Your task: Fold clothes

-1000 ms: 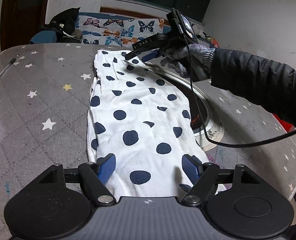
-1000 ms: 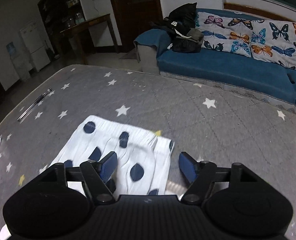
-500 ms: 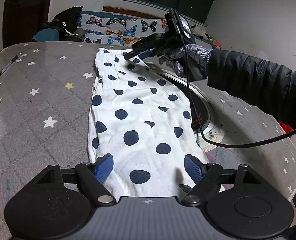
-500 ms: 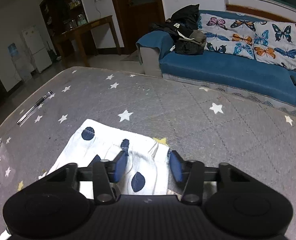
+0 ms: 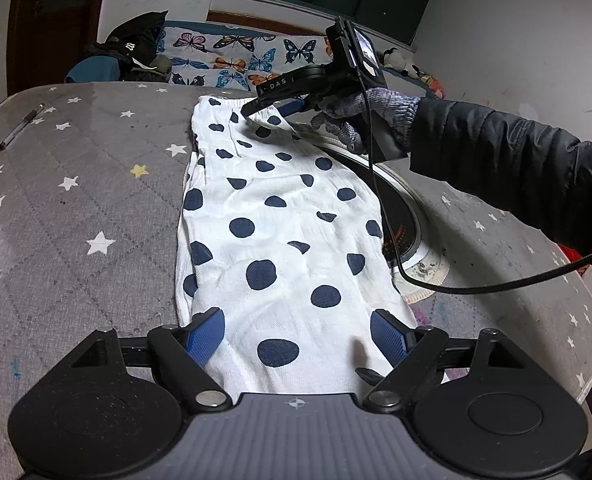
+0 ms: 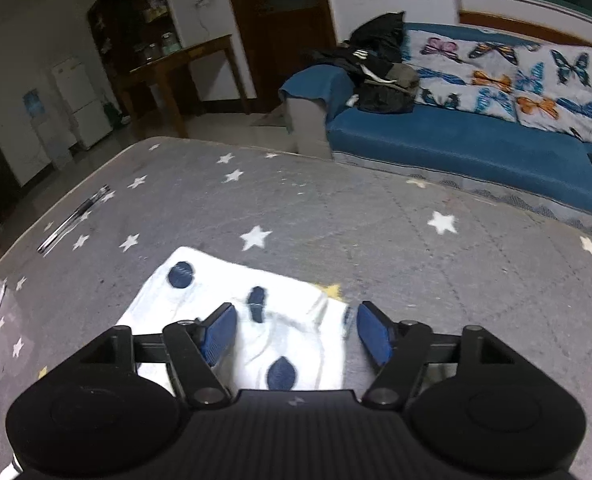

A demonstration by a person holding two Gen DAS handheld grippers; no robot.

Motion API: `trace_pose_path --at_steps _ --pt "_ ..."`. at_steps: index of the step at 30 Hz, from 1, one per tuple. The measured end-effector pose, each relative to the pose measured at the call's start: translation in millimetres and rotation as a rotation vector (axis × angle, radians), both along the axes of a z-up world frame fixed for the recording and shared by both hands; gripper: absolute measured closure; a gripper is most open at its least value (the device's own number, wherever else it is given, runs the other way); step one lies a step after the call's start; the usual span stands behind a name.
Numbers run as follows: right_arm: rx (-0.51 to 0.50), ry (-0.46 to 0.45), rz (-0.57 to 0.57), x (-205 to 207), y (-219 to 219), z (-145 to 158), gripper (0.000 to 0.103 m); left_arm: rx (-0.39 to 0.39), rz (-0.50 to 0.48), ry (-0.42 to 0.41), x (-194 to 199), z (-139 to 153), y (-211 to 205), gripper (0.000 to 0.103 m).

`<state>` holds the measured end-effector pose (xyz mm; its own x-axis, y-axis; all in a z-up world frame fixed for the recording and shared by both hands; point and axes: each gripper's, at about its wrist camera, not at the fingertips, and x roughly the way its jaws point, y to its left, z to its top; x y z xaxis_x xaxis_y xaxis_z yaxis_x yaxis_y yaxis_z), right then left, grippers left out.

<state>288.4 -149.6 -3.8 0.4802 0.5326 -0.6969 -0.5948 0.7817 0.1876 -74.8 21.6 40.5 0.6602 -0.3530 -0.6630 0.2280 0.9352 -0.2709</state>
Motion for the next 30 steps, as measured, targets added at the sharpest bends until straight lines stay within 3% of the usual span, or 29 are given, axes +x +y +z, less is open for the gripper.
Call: trace_pose_path --at_steps 1,3,4,15,30 --pt "-0.009 -0.005 0.006 -1 2 0 0.05 0.0 0.0 0.0 0 0 0 0.02" --pt "0.004 0.011 0.008 0 2 2 0.078 0.001 0.001 0.002 -1 0 0 0.02" --pt "0.022 0.03 0.006 1 0 3 0.081 0.001 0.002 0.002 -1 0 0 0.02" --pt "0.091 -0.028 0.029 -30 -9 36 0.084 0.011 0.029 -0.003 -8 2 3 0.019" --pt "0.17 -0.102 0.176 -152 -26 102 0.084 0.03 0.092 -0.011 -38 2 19 0.016"
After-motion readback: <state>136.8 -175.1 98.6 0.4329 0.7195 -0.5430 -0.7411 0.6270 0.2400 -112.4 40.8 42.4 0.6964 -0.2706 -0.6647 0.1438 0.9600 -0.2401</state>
